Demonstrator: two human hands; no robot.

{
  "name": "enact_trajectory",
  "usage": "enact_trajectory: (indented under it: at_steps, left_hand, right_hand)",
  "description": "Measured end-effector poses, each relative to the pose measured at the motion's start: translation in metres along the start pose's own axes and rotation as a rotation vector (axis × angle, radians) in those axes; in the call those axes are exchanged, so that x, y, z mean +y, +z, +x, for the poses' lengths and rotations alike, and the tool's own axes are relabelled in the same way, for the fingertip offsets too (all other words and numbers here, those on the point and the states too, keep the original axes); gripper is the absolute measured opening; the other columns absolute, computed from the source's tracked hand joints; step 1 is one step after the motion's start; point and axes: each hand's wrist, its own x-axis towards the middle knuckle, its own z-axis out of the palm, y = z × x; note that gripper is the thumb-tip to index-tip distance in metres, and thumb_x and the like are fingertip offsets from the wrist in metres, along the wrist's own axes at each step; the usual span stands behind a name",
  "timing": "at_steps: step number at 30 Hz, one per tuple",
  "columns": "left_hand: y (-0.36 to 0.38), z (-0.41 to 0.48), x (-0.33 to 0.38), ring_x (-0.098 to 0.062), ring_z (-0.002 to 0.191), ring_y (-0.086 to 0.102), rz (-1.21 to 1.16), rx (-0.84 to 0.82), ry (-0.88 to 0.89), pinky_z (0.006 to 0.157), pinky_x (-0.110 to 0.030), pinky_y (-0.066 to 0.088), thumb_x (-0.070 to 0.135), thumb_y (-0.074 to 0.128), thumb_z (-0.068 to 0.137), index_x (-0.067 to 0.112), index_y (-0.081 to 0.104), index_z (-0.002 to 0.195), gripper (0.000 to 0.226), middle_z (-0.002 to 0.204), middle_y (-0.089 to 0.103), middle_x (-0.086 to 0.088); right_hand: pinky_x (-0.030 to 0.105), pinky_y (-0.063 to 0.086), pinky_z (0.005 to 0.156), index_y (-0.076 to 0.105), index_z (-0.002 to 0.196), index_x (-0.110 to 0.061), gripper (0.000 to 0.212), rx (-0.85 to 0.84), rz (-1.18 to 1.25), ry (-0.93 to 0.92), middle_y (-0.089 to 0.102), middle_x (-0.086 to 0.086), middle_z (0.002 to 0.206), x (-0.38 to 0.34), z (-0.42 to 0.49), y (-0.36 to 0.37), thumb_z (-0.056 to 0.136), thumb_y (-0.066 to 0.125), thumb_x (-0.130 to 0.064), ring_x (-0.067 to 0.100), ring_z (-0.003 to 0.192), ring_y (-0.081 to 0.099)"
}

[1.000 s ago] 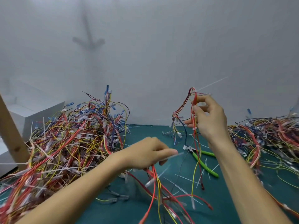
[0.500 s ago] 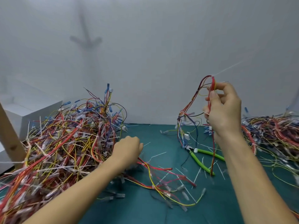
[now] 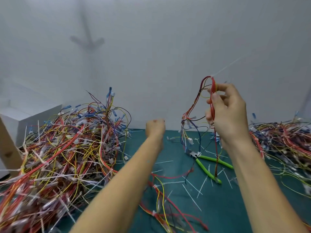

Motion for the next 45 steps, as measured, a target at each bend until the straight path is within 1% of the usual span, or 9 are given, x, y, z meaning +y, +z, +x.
enact_trajectory:
  at_steps: [4, 7, 11, 14, 17, 24, 33, 40, 45]
  left_hand:
    - [0.027, -0.007, -0.014, -0.021, 0.066, 0.044, -0.450, 0.365, -0.125, 0.070, -0.046, 0.050, 0.009, 0.046, 0.085, 0.007, 0.057, 0.084, 0.011, 0.077, 0.052, -0.001]
    - [0.018, -0.017, -0.056, -0.030, 0.082, 0.058, -0.477, 0.561, -0.104, 0.077, -0.039, 0.049, 0.009, 0.051, 0.085, 0.008, 0.062, 0.093, 0.014, 0.088, 0.066, -0.011]
    - [-0.002, -0.016, -0.079, -0.025, 0.091, 0.061, -0.207, 0.460, 0.280, 0.087, -0.047, 0.052, 0.004, 0.054, 0.089, 0.013, 0.058, 0.094, 0.011, 0.095, 0.065, -0.009]
    - [-0.029, -0.018, -0.081, 0.000, 0.086, 0.056, 0.014, 0.384, 0.508, 0.080, -0.021, 0.047, 0.003, 0.053, 0.092, 0.014, 0.057, 0.097, 0.012, 0.101, 0.061, -0.005]
    - [-0.061, -0.029, -0.082, -0.005, 0.093, 0.056, 0.149, 0.324, 0.555, 0.076, -0.003, 0.037, 0.005, 0.053, 0.093, 0.014, 0.057, 0.103, 0.014, 0.106, 0.060, -0.003]
    - [-0.127, -0.063, -0.079, -0.006, 0.094, 0.058, 0.399, 0.136, 0.747, 0.082, -0.019, 0.043, 0.021, 0.050, 0.090, 0.021, 0.059, 0.104, 0.016, 0.103, 0.062, 0.011]
    - [-0.099, -0.053, -0.056, -0.007, 0.093, 0.063, 0.289, 0.081, 0.483, 0.086, -0.033, 0.049, 0.007, 0.054, 0.095, 0.021, 0.062, 0.091, 0.017, 0.095, 0.069, 0.005]
    - [-0.015, -0.033, 0.028, -0.024, 0.071, 0.075, -0.213, -0.431, -0.243, 0.058, -0.032, 0.059, 0.072, 0.023, 0.094, 0.002, 0.068, 0.089, 0.084, 0.079, 0.076, -0.013]
    - [0.003, -0.023, 0.067, -0.021, 0.064, 0.064, -0.538, -0.466, -0.272, 0.057, -0.031, 0.055, 0.041, 0.057, 0.096, 0.003, 0.060, 0.088, 0.039, 0.079, 0.063, -0.010]
  right_hand:
    - [0.024, 0.043, 0.050, 0.055, 0.090, -0.045, 0.030, 0.016, -0.083, -0.043, 0.058, -0.005, 0.087, -0.003, 0.000, -0.002, 0.104, 0.045, -0.021, 0.008, 0.047, 0.053]
    - [0.032, 0.047, 0.056, 0.056, 0.096, -0.041, 0.024, 0.036, -0.114, -0.083, 0.059, -0.010, 0.088, -0.004, 0.001, -0.004, 0.104, 0.045, -0.021, 0.007, 0.048, 0.054]
    - [0.029, 0.043, 0.055, 0.057, 0.104, -0.033, 0.016, 0.063, -0.090, -0.117, 0.062, -0.024, 0.083, -0.005, 0.003, -0.009, 0.104, 0.045, -0.022, 0.009, 0.048, 0.053]
    - [0.031, 0.044, 0.055, 0.057, 0.102, -0.034, 0.017, 0.079, -0.079, -0.111, 0.062, -0.026, 0.081, -0.007, 0.004, -0.013, 0.104, 0.046, -0.022, 0.009, 0.049, 0.053]
    - [0.031, 0.045, 0.056, 0.057, 0.095, -0.044, 0.024, 0.073, -0.066, -0.104, 0.062, -0.019, 0.085, -0.008, 0.003, -0.012, 0.104, 0.047, -0.023, 0.010, 0.050, 0.055]
    - [0.028, 0.045, 0.054, 0.056, 0.100, -0.037, 0.022, -0.015, -0.065, -0.090, 0.058, -0.010, 0.091, -0.005, -0.002, -0.002, 0.104, 0.045, -0.018, 0.007, 0.048, 0.059]
    - [0.019, 0.054, 0.053, 0.057, 0.099, -0.029, 0.026, -0.130, 0.059, -0.063, 0.055, -0.001, 0.088, -0.011, -0.011, 0.011, 0.104, 0.043, -0.007, 0.011, 0.052, 0.066]
    - [0.030, 0.061, 0.070, 0.060, 0.102, -0.026, 0.029, -0.231, 0.144, -0.080, 0.061, -0.002, 0.090, -0.004, -0.013, 0.017, 0.103, 0.044, -0.002, 0.018, 0.075, 0.073]
    - [0.053, 0.060, 0.082, 0.066, 0.101, -0.022, 0.028, -0.539, 0.014, 0.112, 0.065, 0.008, 0.088, 0.003, -0.017, 0.014, 0.097, 0.053, 0.002, 0.022, 0.078, 0.074]
